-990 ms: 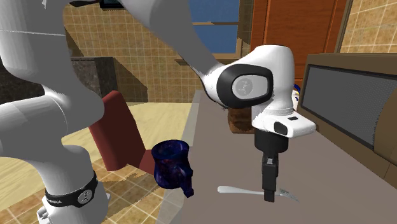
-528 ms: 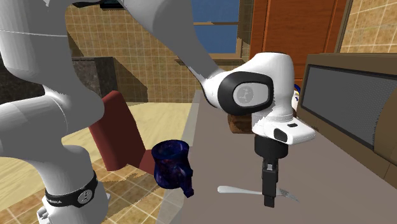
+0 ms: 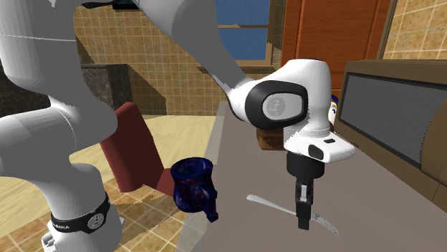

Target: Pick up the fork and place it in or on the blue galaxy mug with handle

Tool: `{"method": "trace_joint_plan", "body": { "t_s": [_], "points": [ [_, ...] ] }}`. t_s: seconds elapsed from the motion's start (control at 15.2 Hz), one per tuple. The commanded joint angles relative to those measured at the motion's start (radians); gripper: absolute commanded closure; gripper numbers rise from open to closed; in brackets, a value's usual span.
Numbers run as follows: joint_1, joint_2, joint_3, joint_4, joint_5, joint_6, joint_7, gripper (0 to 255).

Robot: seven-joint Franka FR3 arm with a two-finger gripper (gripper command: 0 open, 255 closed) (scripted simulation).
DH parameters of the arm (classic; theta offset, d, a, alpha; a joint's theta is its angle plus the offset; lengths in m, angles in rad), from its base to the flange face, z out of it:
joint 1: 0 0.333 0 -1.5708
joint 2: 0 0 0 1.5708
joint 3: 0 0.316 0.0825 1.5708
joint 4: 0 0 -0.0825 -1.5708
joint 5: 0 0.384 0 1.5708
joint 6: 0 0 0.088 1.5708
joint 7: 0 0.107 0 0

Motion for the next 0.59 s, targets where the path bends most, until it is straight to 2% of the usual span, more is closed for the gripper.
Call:
{"method": "trace_joint_plan", "body": {
  "t_s": [0.0, 0.2, 0.53],
  "points": [
    [0.0, 0.0, 0.0, 0.0, 0.0, 0.0, 0.0, 255],
    [0.001, 0.001, 0.0, 0.0, 0.0, 0.0, 0.0, 255],
    [-0.005, -0.05, 0.011, 0.015, 0.045, -0.058, -0.038, 255]
  ]
}}
